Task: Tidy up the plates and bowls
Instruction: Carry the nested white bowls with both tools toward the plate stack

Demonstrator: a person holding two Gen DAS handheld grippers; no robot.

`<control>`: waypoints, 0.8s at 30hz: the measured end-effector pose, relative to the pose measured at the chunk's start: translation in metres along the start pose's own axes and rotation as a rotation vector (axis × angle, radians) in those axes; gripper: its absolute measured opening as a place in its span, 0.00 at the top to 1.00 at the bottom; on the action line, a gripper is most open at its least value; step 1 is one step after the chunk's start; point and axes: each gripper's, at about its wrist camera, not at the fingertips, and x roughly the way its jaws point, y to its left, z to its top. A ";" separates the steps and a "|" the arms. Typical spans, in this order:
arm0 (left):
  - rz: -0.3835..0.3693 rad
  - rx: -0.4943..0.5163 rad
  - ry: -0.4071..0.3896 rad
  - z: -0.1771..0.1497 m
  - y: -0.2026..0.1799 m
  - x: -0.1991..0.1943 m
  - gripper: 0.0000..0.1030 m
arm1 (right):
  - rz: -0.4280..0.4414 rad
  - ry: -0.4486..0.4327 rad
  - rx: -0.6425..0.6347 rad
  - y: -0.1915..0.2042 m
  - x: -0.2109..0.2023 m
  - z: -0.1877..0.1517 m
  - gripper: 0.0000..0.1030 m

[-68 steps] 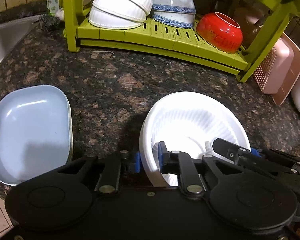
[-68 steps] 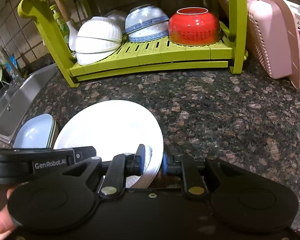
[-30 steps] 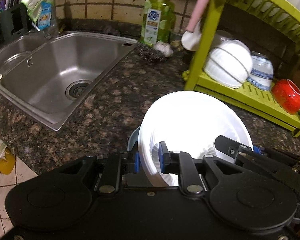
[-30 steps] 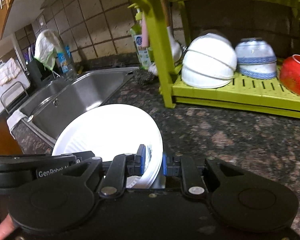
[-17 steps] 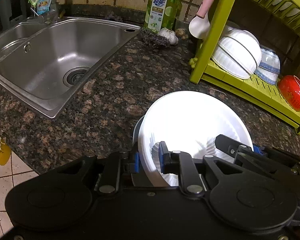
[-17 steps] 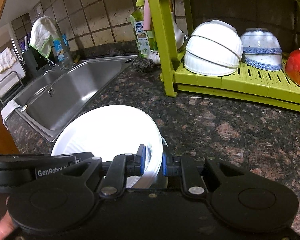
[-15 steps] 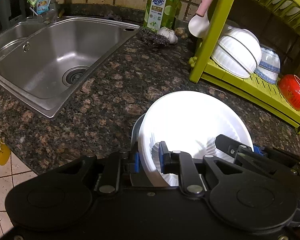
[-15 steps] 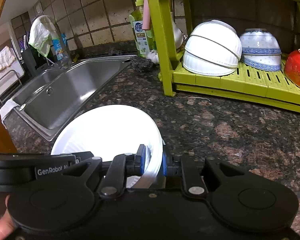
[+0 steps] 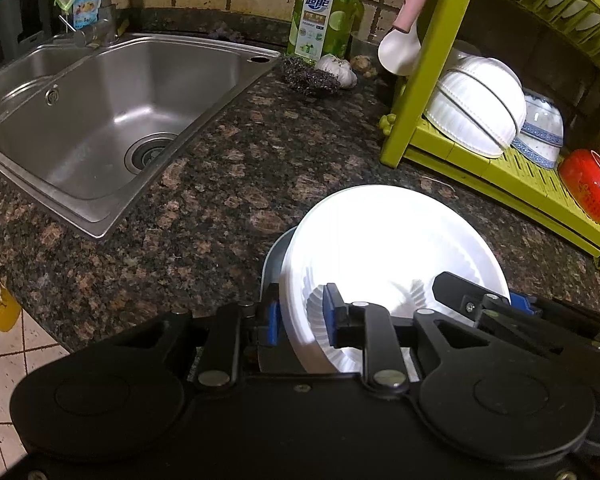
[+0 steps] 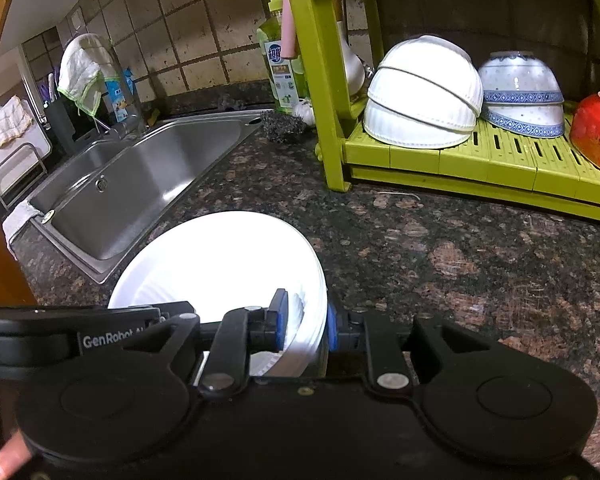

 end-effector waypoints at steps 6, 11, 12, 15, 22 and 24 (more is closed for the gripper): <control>-0.014 -0.004 -0.017 0.000 -0.001 -0.004 0.55 | 0.002 -0.003 0.005 -0.001 0.000 0.000 0.74; -0.001 0.010 -0.019 -0.001 -0.004 -0.004 0.55 | 0.006 -0.002 0.005 -0.001 0.000 0.000 0.73; 0.001 0.010 -0.020 -0.001 -0.004 -0.004 0.55 | 0.006 -0.002 0.004 0.000 -0.001 0.000 0.73; 0.004 0.015 -0.021 -0.002 -0.004 -0.004 0.55 | 0.006 -0.002 0.002 0.000 0.000 0.000 0.73; 0.009 0.021 -0.024 -0.002 -0.004 -0.004 0.55 | 0.005 0.000 0.001 0.001 0.000 0.000 0.73; 0.014 0.029 -0.028 -0.002 -0.004 -0.005 0.55 | 0.006 -0.001 0.000 0.001 0.000 0.000 0.73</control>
